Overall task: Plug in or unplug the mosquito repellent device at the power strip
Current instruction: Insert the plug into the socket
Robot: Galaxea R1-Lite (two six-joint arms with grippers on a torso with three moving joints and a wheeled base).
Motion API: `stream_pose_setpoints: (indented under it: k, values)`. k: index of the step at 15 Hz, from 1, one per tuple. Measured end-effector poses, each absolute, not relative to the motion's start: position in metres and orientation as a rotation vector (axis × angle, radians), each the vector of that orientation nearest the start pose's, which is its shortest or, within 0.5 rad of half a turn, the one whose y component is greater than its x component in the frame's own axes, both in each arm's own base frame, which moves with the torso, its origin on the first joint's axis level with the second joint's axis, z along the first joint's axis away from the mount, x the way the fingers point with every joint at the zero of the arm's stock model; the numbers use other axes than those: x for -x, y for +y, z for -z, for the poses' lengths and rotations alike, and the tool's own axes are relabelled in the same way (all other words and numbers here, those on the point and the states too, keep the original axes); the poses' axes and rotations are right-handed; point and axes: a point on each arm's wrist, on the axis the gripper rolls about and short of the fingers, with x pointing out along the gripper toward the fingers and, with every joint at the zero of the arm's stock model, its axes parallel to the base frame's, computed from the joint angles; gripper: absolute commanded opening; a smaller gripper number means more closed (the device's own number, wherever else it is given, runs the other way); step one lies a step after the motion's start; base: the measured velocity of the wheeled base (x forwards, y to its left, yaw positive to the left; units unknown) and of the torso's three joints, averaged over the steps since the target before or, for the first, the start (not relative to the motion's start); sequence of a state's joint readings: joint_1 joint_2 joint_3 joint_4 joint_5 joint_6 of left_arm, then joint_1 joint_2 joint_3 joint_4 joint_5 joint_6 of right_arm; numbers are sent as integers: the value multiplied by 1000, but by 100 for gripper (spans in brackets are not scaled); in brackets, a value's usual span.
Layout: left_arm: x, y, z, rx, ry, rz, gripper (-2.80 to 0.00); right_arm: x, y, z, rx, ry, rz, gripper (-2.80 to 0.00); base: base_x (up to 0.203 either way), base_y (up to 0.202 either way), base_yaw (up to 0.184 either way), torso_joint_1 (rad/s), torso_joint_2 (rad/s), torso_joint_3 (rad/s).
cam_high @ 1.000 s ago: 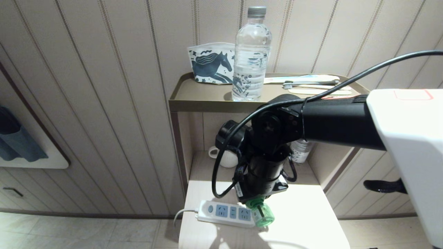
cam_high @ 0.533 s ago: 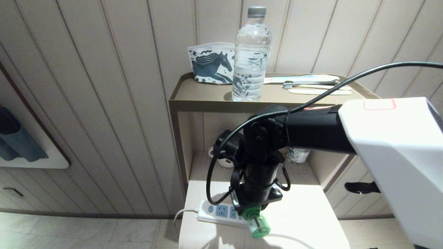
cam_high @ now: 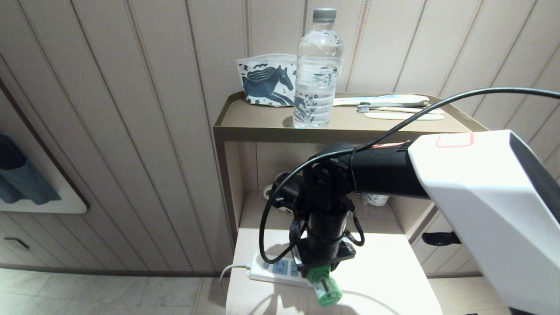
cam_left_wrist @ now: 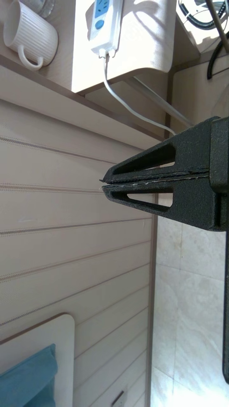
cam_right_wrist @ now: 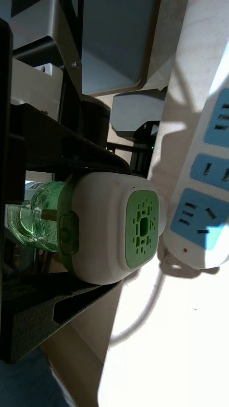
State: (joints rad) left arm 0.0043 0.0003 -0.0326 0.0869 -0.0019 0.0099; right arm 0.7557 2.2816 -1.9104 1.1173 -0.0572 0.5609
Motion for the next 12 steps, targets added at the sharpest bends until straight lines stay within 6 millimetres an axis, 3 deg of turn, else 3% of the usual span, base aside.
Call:
stream_pose_setpoints:
  k: [12]
  values:
    - [26, 0, -76, -10, 55, -2, -280, -296, 272, -142, 99, 1394, -180, -280, 0, 0, 0, 0, 0, 0]
